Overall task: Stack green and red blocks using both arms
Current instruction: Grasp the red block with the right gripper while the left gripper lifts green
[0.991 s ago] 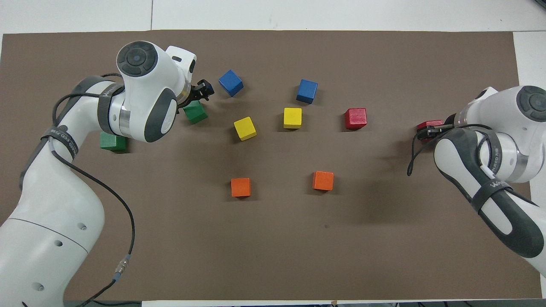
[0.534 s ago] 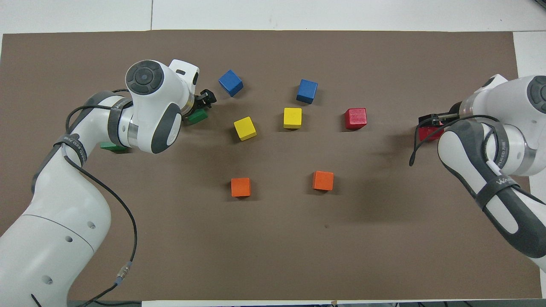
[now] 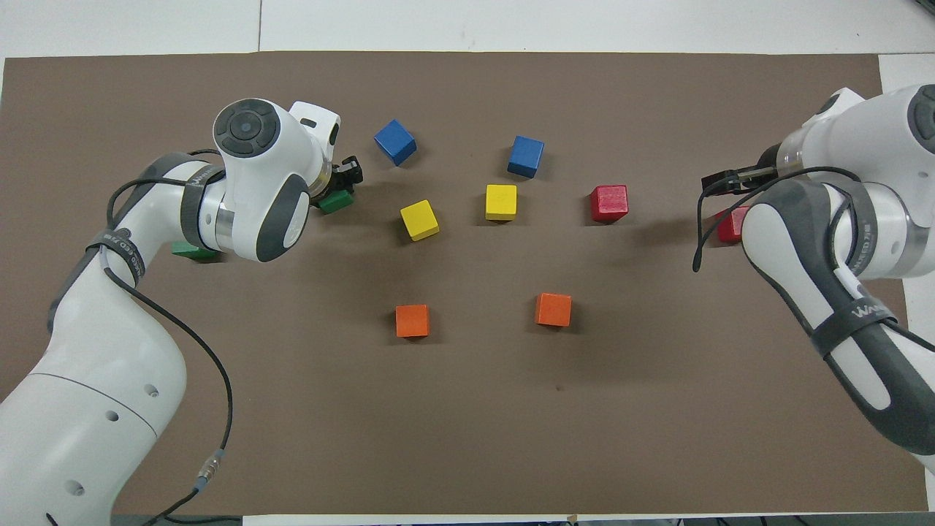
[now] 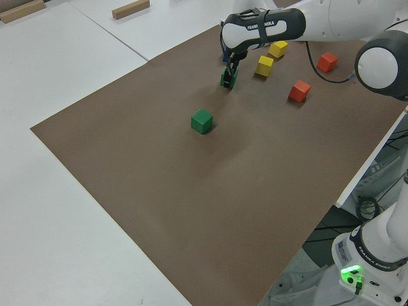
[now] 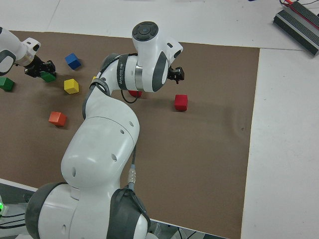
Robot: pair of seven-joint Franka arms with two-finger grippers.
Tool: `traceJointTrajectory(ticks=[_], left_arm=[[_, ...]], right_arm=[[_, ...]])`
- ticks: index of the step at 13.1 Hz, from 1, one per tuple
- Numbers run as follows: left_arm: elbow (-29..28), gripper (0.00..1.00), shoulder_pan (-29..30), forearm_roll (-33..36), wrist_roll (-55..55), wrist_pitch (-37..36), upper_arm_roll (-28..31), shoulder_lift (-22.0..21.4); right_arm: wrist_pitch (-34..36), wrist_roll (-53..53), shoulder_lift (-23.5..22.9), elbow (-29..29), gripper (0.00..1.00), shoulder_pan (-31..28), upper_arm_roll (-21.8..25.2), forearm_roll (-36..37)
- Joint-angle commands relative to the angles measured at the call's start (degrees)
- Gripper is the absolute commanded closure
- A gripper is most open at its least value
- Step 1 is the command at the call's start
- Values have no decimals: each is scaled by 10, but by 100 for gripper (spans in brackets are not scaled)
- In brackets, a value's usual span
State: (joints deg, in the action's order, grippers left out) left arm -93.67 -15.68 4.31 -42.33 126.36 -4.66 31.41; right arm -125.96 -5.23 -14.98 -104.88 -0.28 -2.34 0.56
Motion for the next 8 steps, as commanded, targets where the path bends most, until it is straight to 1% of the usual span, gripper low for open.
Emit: traceJointTrajectory(ticks=[1,2,3,4,6,8], left_arm=[[51,100,-12,22,-11,-94,11,-5],[73,100,-8,31,-5,-144,11,-4],[84,100,-4,46,5,-164,11,-10],[79,100,6,40,38,-171,11,-30],[36,100,55,29,140,-183,10,-84],[5,100,102,18,219,-182,9,-118]], right_arm=[[108,63,-35,103,0,36,-3,-2],[160,82,-65,167,0,48,-3,0],[180,103,-83,197,0,58,-2,2],[187,121,-95,208,0,69,-2,7],[182,139,-112,211,0,81,-2,14],[178,159,-130,227,0,97,-1,14]])
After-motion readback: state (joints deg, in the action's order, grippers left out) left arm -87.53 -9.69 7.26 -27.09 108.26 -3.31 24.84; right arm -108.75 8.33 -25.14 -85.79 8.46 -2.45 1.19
